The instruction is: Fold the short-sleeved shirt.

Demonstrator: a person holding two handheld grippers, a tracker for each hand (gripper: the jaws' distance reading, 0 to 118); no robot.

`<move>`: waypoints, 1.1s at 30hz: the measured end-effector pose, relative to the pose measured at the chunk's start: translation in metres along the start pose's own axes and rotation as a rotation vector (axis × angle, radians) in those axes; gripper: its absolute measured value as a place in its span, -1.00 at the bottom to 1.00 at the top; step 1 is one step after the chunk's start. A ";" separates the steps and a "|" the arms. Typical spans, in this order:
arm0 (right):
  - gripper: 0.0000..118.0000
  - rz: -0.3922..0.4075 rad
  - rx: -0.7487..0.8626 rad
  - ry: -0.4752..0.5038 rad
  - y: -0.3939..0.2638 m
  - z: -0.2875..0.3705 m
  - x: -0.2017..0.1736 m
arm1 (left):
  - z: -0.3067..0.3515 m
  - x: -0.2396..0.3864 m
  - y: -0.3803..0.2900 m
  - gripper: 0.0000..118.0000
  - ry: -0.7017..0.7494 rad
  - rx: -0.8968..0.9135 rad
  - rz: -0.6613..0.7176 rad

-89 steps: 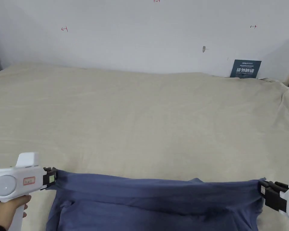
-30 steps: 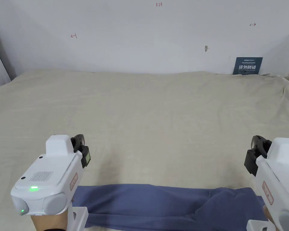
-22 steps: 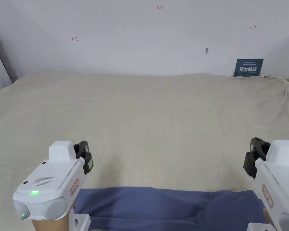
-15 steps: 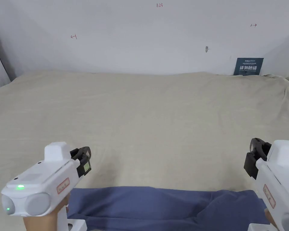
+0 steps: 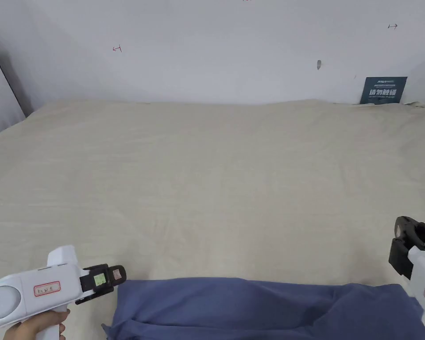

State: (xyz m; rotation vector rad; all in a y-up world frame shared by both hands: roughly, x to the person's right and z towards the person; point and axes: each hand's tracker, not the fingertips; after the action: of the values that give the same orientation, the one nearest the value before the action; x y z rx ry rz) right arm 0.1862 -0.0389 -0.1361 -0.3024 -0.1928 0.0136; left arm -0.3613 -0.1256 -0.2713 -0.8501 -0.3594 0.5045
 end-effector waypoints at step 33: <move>-1.00 0.011 -0.116 -0.027 -0.018 -0.023 -0.012 | -0.096 -0.074 -0.020 -0.81 -0.033 -0.256 0.084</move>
State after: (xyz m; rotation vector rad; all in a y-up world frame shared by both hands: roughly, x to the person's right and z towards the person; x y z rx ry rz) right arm 0.1782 -0.0639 -0.1548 -0.4194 -0.2193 0.0172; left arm -0.3696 -0.2370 -0.3219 -1.1090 -0.4259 0.5590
